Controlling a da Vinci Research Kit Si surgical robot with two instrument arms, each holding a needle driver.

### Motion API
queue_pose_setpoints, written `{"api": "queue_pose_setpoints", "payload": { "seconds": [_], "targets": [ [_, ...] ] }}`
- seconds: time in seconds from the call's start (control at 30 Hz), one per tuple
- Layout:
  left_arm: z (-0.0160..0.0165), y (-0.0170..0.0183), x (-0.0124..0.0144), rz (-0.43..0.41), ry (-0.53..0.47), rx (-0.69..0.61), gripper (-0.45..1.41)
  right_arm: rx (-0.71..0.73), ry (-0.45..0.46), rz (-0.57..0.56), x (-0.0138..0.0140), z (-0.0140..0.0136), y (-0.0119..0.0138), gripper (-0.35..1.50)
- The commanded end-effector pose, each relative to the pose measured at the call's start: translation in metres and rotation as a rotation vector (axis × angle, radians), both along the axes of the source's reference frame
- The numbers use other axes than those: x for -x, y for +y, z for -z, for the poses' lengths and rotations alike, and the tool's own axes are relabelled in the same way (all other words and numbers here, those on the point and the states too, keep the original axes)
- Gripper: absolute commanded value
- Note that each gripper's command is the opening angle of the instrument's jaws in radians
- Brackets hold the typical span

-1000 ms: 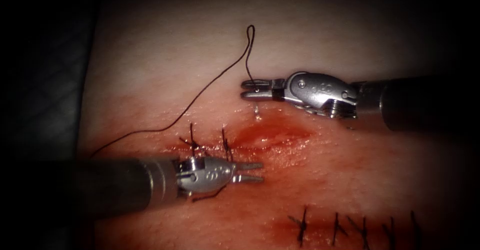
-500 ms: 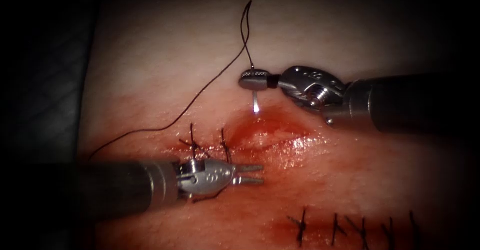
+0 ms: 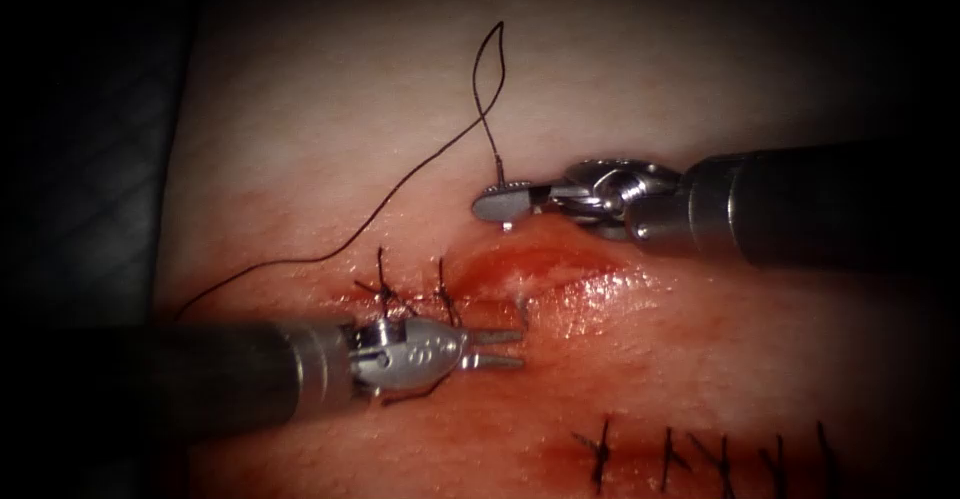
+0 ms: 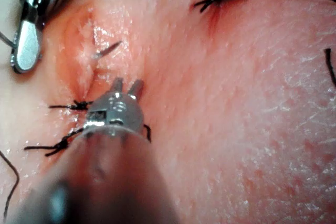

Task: Wound Closure
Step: With the right end-effector, throw the needle through the top of the incision.

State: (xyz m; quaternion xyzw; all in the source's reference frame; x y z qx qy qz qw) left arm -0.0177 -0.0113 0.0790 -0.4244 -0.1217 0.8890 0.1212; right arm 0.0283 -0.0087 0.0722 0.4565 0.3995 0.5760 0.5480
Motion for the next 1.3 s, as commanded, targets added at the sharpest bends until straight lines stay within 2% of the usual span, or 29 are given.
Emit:
{"api": "queue_pose_setpoints", "payload": {
  "seconds": [0.03,0.1,0.17,0.2,0.23,0.27,0.37,0.53,0.6,0.63,0.73,0.87,0.97,1.17,1.3],
  "targets": [
    [-0.0005,-0.0001,0.0005,-0.001,-0.002,0.0,-0.05,0.002,-0.001,0.004,-0.0006,-0.0003,-0.0003,-0.35],
    [-0.0004,-0.0001,0.0006,0.0,-0.001,0.0,-0.05,0.201,0.023,-0.048,-0.0005,-0.0004,0.0006,-0.32],
    [-0.0003,-0.0001,0.0006,0.0,-0.001,0.0,-0.05,0.386,0.007,-0.024,-0.0003,-0.0007,0.0015,0.47],
    [-0.0002,-0.0002,0.0006,0.0,-0.001,-0.001,-0.05,0.485,-0.012,-0.021,-0.0001,-0.0011,0.0023,0.94],
    [-0.0002,-0.0002,0.0006,0.0,-0.001,-0.001,-0.05,0.549,-0.015,-0.011,0.0,-0.0013,0.0027,1.14],
    [-0.0001,-0.0003,0.0006,0.0,0.0,-0.001,-0.05,0.626,-0.018,-0.01,0.0001,-0.0018,0.0034,1.28],
    [0.0,-0.0003,0.0006,0.0,0.0,-0.001,-0.05,0.704,-0.013,-0.007,0.0007,-0.0027,0.0047,1.33],
    [0.0,-0.0004,0.0006,0.0,-0.001,0.0,-0.05,0.738,-0.012,0.004,0.0008,-0.0027,0.0048,1.19],
    [0.0,-0.0004,0.0006,0.0,-0.001,0.0,-0.05,0.735,-0.011,0.014,0.0009,-0.0024,0.0046,0.69],
    [0.0001,-0.0004,0.0006,0.0,-0.001,0.0,-0.05,0.734,-0.021,0.013,0.0011,-0.0023,0.0044,-0.35],
    [0.0001,-0.0005,0.0006,-0.001,-0.001,0.0,-0.05,0.721,-0.061,0.041,0.0014,-0.0022,0.0047,-0.35],
    [0.0002,-0.0004,0.0004,-0.002,-0.002,-0.001,-0.05,0.429,-0.08,0.054,0.0018,-0.0018,0.0035,-0.35],
    [0.0001,-0.0004,0.0004,-0.002,-0.002,-0.001,-0.05,0.341,-0.072,0.059,0.0018,-0.0012,0.0023,-0.35],
    [0.0003,-0.0003,0.0003,-0.003,-0.003,-0.003,-0.05,0.275,-0.004,0.089,0.0011,-0.0004,0.001,-0.35],
    [0.0009,-0.0004,0.0001,-0.004,-0.005,-0.006,-0.05,0.256,0.028,0.078,0.0003,-0.0011,0.001,-0.35]
  ]
}}
